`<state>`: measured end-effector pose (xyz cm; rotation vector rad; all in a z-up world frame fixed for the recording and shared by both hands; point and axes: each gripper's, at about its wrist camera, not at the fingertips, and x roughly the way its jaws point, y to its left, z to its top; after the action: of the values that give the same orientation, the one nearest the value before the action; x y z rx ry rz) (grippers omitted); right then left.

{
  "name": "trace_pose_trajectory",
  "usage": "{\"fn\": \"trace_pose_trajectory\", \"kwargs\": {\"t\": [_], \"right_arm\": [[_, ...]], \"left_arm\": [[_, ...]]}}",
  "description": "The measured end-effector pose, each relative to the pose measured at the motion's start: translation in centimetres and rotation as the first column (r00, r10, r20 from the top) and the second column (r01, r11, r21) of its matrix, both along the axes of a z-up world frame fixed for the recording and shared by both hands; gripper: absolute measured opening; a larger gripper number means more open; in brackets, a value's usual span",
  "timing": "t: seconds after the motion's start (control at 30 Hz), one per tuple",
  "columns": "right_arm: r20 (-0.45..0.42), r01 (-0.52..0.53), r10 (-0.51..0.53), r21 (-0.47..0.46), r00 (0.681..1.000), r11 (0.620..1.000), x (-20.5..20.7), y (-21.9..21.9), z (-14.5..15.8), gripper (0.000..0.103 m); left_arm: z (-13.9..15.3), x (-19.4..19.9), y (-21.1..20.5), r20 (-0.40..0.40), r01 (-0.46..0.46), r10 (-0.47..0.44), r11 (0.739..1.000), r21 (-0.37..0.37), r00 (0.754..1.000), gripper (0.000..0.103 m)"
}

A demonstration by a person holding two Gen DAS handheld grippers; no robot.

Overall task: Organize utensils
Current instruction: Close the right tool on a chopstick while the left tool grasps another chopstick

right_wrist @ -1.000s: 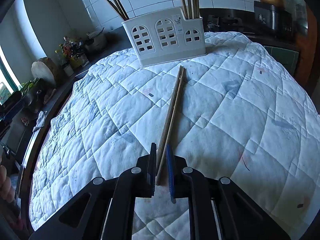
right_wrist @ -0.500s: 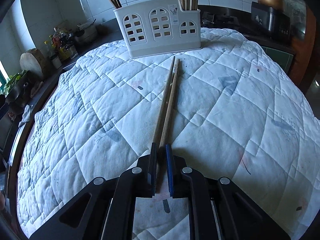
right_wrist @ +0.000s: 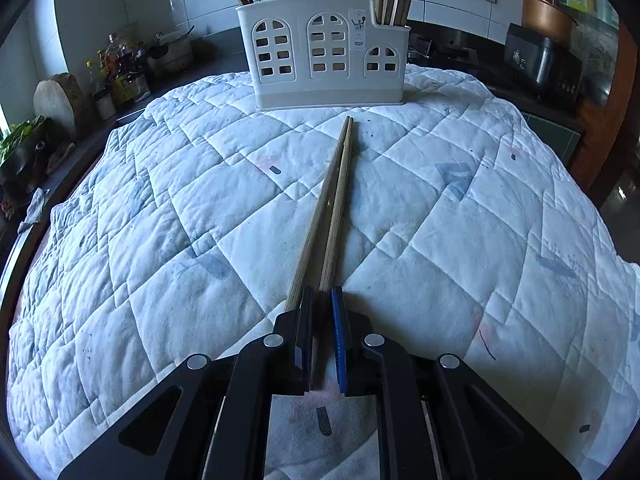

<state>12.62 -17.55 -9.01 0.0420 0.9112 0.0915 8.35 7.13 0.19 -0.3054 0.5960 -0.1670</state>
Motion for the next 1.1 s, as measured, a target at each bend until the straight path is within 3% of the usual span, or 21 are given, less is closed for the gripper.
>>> {"fn": "trace_pose_trajectory", "kwargs": {"t": [0.37, 0.73, 1.1], "right_arm": [[0.096, 0.055, -0.061, 0.057, 0.994, 0.997, -2.2, -2.8, 2.9, 0.007], [0.264, 0.041, -0.07, 0.112, 0.962, 0.993, -5.9, -6.1, 8.9, 0.007], [0.352, 0.005, -0.046, 0.117, 0.935, 0.993, -7.4, -8.5, 12.7, 0.007]], "left_arm": [[-1.4, 0.1, -4.4, -0.046, 0.1, -0.1, 0.995, 0.008, 0.994, 0.039], [-5.3, 1.5, -12.7, -0.151, 0.272, -0.275, 0.962, -0.036, 0.95, 0.037], [-7.5, 4.7, -17.7, -0.204, 0.322, -0.314, 0.947, 0.003, 0.927, 0.036]]}}
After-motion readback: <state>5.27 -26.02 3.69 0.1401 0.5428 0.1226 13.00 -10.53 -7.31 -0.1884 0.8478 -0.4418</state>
